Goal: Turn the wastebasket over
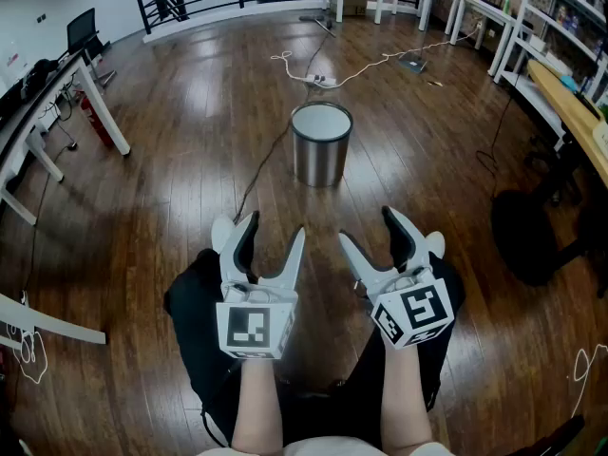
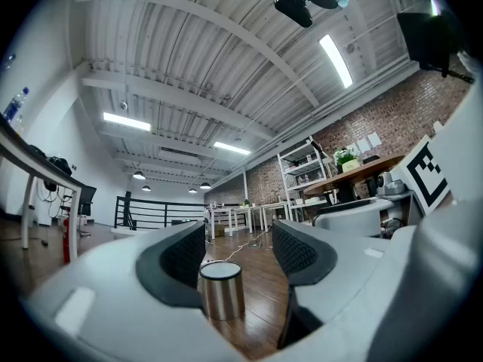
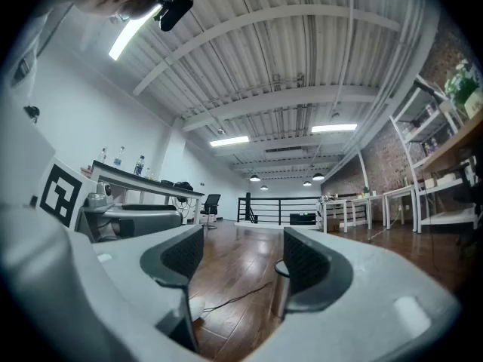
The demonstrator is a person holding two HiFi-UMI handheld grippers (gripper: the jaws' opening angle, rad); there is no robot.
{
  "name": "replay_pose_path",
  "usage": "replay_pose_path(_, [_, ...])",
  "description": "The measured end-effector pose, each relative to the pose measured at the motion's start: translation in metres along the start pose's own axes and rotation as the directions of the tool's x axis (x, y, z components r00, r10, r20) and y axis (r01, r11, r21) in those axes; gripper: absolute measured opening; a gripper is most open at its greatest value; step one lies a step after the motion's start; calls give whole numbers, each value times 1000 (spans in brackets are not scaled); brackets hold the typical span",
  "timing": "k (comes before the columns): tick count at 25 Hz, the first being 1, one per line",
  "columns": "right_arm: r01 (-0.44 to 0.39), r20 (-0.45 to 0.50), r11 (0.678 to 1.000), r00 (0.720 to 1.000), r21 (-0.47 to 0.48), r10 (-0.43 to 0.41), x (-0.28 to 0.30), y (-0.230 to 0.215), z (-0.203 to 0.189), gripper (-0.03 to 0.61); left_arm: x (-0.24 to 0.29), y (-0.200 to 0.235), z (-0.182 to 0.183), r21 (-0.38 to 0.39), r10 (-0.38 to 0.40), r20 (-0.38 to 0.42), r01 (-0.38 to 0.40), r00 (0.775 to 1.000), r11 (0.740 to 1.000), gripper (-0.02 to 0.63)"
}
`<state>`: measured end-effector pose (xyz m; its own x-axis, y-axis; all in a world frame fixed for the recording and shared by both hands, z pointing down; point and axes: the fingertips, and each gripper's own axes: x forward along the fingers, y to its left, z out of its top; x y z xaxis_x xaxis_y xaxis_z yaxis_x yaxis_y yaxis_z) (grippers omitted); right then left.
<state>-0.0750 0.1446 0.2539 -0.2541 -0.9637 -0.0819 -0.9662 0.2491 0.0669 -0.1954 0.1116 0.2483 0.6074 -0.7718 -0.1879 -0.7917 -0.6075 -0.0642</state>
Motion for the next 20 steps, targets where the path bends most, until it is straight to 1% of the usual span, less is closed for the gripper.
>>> replay_pose_path(5, [-6,-13,1000,1000,0,6,60,-47,-7,319,68,30,-21,2,38,-51,-38,998,999,287])
replay_pose_path(7, [-37,-31,999,999,-13,36,88,-60,-15,319,97,45,-32,-15,64,-66,-65,996,998,287])
replay_pose_path(9, [-86,-45,996,995,-30,84,116,-69,-23,319,125,60,-43,-32,90,-77,-93,993,995,287])
replay_pose_path(11, [-116,-61,992,992,-47,113,140,-84,-25,319,155,67,-51,-40,95,-89,-99,991,994,287])
replay_pose_path(16, [-120,-65,992,991,-38,118,198,-142,-28,319,230,71,-56,-11,94,-76,-95,993,995,287])
replay_pose_path(20, [-184,-79,981,981,-67,179,250,-175,-34,319,285,90,-63,5,134,-56,-134,989,991,287])
